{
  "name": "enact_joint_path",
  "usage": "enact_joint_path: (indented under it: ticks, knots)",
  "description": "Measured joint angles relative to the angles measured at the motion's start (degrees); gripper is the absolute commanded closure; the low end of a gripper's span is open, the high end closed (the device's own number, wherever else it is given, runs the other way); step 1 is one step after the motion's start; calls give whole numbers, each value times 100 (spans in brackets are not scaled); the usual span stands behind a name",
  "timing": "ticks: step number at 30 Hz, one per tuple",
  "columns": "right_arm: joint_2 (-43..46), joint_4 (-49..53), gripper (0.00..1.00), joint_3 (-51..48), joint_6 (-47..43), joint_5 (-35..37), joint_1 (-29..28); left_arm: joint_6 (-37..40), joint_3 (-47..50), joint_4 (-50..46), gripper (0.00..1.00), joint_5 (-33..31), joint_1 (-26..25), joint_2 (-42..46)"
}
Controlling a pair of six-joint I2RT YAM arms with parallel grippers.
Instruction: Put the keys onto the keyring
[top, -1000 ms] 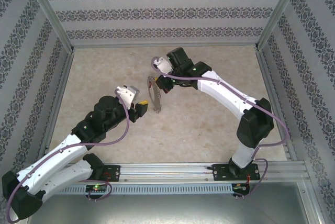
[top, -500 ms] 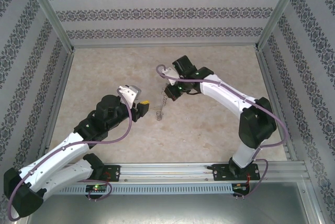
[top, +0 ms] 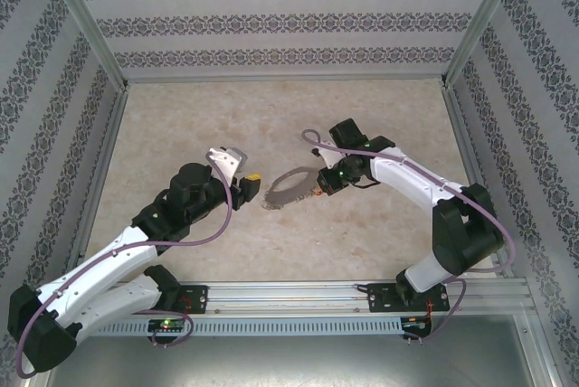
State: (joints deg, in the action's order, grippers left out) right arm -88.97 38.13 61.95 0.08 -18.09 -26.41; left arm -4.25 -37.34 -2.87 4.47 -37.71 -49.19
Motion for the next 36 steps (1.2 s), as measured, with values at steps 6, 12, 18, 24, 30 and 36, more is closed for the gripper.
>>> enact_joint_path:
  ticks: [6, 12, 18, 24, 30, 36]
  knots:
    - [-44, -122, 83, -304, 149, 4, 546, 4, 42, 120, 45, 44, 2, 42]
    - [-267, -282, 71, -350, 170, 2, 680, 7, 63, 168, 45, 129, 28, 149]
    - [-173, -328, 61, -424, 157, 186, 719, 2, 63, 168, 44, 240, 33, 155]
    - [955, -391, 47, -599, 168, 590, 748, -44, 50, 155, 43, 468, 33, 39]
    - [2295, -927, 15, -918, 127, 717, 269, -144, -236, -103, 40, 756, 33, -291]
    - [3300, -1464, 2, -1580, 125, 916, 79, -229, -527, -472, 32, 876, 33, -549]
